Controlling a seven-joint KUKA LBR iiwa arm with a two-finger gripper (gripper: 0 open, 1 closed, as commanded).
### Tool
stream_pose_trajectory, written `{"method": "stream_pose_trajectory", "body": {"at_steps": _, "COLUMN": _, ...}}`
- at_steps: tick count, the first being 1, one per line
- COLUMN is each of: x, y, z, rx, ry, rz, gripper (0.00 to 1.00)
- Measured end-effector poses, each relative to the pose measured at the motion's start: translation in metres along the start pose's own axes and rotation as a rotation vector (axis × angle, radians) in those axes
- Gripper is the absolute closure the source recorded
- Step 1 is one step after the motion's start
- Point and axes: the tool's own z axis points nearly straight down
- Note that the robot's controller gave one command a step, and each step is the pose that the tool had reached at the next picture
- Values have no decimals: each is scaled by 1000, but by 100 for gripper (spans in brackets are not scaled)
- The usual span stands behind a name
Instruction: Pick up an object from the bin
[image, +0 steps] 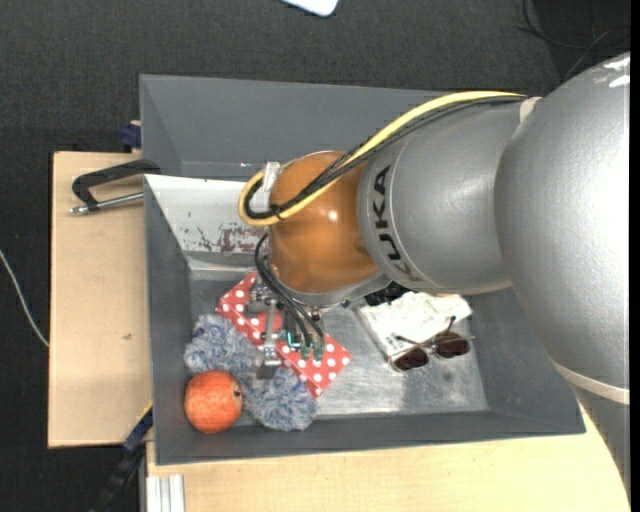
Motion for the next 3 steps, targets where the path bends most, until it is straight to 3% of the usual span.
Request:
{"method": "stream_pose_trajectory", "body": {"at_steps": 1, "x": -6, "y": 1, "z": 1, "rx": -3, "ry": -10, "rz": 21, "gripper": 0}}
{"method": "stream_pose_trajectory", "body": {"at_steps": 2, "x": -35, "y": 15, "z": 58, "rx": -5, "ry": -14, "rz": 150, "gripper": 0}}
{"method": "stream_pose_trajectory", "body": {"at_steps": 3, "x": -39, "y": 16, "z": 58, "rx": -8, "ry": -19, "rz": 146, "gripper": 0}}
